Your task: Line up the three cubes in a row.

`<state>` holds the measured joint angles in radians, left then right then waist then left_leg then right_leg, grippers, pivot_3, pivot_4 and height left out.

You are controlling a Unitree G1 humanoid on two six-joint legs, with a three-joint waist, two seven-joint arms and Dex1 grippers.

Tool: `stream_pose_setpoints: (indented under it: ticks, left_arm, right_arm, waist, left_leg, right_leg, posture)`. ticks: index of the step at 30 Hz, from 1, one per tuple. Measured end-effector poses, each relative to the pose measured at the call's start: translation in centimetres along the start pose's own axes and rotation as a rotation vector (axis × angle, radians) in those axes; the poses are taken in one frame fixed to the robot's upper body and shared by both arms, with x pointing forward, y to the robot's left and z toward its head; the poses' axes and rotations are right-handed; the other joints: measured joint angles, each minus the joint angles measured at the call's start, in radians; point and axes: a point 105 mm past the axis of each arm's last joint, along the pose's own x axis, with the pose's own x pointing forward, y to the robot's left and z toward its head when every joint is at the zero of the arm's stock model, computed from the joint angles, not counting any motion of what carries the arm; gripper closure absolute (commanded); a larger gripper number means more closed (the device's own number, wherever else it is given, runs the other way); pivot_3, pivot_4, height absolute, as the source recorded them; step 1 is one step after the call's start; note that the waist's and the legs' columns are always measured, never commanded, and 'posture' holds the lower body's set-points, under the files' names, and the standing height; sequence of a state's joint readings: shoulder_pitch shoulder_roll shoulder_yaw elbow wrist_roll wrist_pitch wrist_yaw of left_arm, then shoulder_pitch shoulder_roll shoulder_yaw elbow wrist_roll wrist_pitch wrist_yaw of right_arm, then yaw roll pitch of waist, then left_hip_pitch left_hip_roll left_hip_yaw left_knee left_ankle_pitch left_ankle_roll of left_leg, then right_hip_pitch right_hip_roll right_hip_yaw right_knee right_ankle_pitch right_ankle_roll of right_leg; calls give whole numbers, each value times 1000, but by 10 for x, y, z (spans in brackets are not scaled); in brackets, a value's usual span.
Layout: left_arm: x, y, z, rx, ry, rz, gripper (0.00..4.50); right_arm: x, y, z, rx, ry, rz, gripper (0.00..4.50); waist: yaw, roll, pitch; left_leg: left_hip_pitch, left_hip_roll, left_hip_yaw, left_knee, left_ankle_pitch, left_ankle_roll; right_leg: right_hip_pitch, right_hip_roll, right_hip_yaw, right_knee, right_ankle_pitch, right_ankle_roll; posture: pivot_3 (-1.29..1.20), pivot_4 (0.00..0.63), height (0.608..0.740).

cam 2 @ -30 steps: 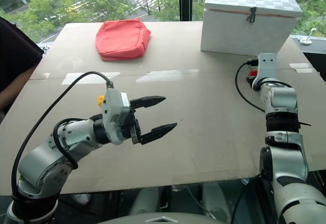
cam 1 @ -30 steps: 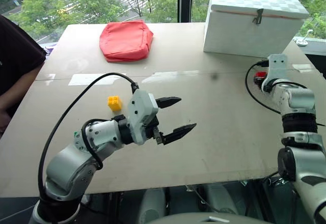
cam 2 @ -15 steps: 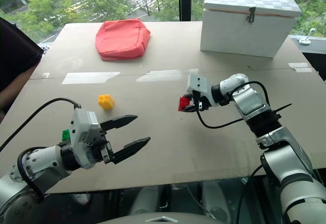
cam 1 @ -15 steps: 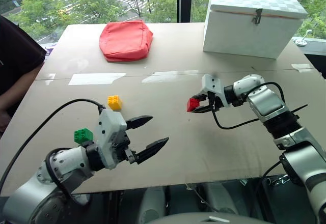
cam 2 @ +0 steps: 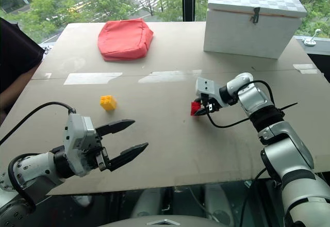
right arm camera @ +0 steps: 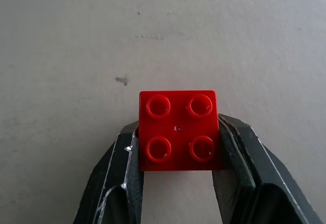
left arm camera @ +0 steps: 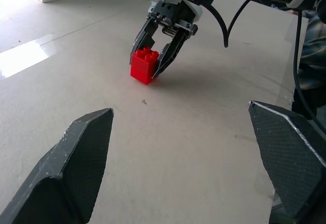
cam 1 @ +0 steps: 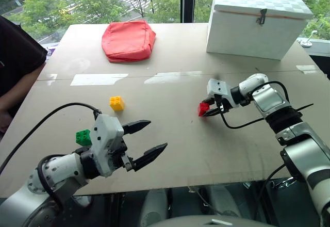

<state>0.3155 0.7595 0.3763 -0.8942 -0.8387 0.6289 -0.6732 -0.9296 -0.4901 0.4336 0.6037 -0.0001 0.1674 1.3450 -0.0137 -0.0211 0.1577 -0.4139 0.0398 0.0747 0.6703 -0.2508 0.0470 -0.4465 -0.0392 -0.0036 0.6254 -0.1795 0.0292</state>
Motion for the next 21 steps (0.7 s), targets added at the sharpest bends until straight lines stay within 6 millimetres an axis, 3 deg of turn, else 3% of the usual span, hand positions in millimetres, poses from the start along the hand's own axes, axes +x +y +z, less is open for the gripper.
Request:
stream_pose_setpoints:
  ticks: [8,9,10,12,14,21]
  left_arm:
    - [0,0,0,10,1,-3,147]
    - [1,0,1,12,0,-4,147]
    - [1,0,1,12,-1,-5,147]
    - [2,0,2,17,-6,-10,147]
    - [3,0,2,16,-7,-13,147]
    - [1,4,-2,-17,-9,15,147]
  right_arm:
    - [-2,-1,-1,-15,9,-6,3192]
    - [-1,-1,-1,-19,10,-2,2142]
    - [-1,-2,0,-19,9,1,1853]
    - [0,-2,-1,-21,14,10,741]
    - [1,-3,0,-30,9,17,68]
    - [-3,-3,7,-54,-32,20,68]
  waist:
    - [0,0,0]
    - [0,0,0]
    - [0,0,0]
    - [0,0,0]
    - [0,0,0]
    - [0,0,0]
  left_leg:
    - [0,0,0,0,0,0]
    - [0,0,0,0,0,0]
    - [0,0,0,0,0,0]
    - [0,0,0,0,0,0]
    - [0,0,0,0,0,0]
    - [0,0,0,0,0,0]
  right_leg:
    - [0,0,0,0,0,0]
    - [0,0,0,0,0,0]
    - [0,0,0,0,0,0]
    - [0,0,0,0,0,0]
    - [0,0,0,0,0,0]
    - [0,0,0,0,0,0]
  posture:
    - [0,150,740]
    - [0,150,740]
    - [0,150,740]
    - [0,150,740]
    - [0,150,740]
    - [0,150,740]
